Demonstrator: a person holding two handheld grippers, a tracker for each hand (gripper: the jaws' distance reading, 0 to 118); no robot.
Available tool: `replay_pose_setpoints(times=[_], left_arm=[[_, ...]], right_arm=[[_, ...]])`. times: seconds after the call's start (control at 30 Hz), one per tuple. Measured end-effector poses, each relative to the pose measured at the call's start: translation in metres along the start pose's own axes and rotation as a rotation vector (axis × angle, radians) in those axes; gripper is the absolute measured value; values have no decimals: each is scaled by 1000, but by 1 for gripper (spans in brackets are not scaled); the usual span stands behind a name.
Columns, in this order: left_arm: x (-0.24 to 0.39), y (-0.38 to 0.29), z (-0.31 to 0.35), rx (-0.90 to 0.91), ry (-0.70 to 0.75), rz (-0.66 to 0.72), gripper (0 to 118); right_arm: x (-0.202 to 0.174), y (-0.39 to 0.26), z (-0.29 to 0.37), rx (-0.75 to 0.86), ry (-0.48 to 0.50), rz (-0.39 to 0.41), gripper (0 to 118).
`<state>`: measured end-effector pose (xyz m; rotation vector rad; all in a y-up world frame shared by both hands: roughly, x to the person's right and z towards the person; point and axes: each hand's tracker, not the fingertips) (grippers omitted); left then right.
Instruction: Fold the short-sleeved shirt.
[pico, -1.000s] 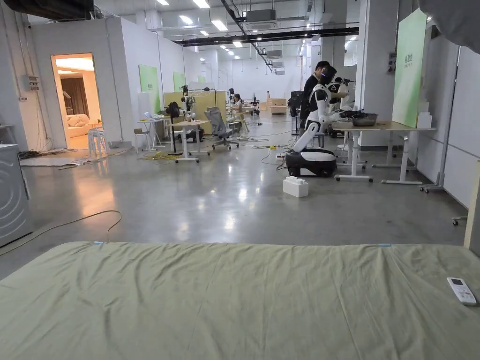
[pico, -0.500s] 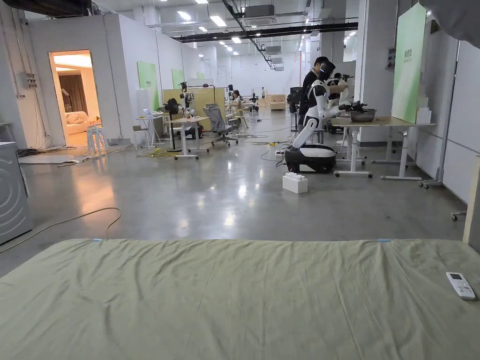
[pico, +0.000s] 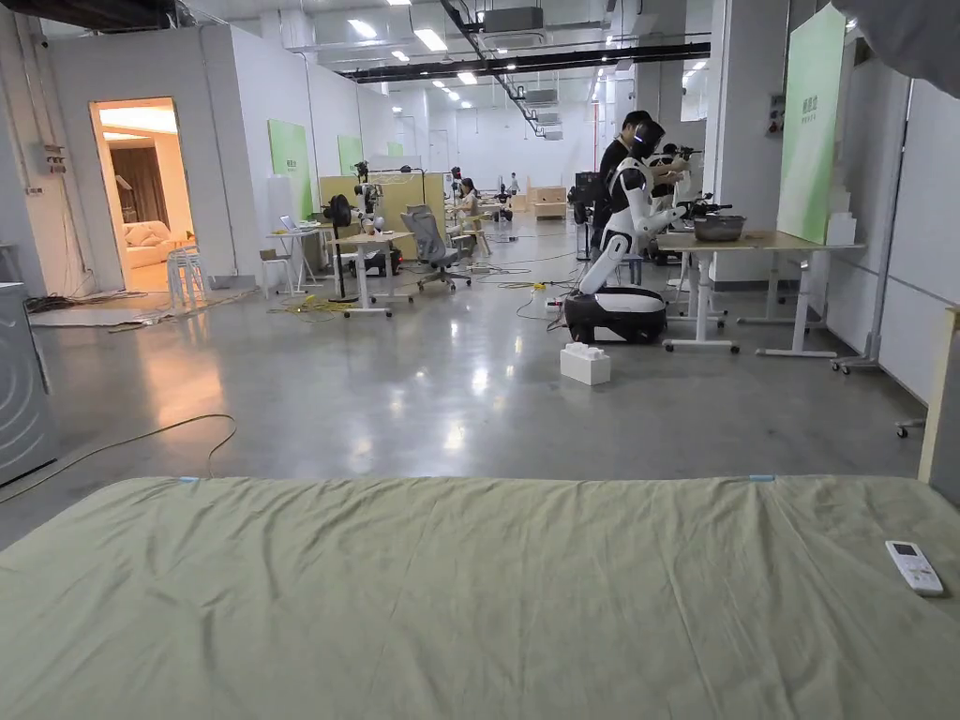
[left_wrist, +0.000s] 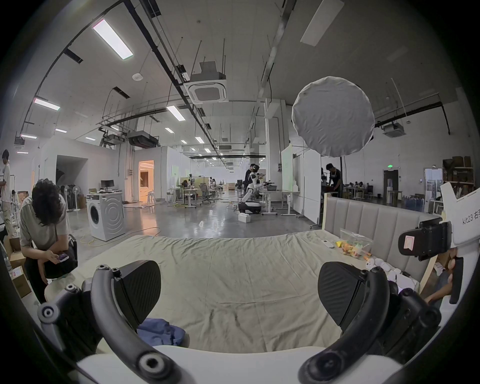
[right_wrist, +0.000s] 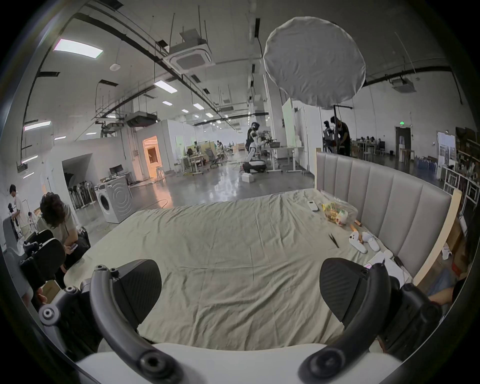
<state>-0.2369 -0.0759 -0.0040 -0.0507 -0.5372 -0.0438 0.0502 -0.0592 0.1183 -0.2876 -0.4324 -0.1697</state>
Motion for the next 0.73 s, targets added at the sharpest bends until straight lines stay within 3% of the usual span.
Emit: replay_pose_setpoints(times=[0.2,0.3,0.6,0.73], left_arm=[[3,0,3,8,-6,-33,118],[2,1,5,13,-7,-32,118],[-2,1,4,11,2,4,118],[-1,0,3,7,5,12,118]], right_arm=[[15,-12,-2,196,217,58,118],[22,-15,-1,214,190,21,118],[17,-22,-1,239,154,113,118],[15,-24,-1,252,194,130,118]])
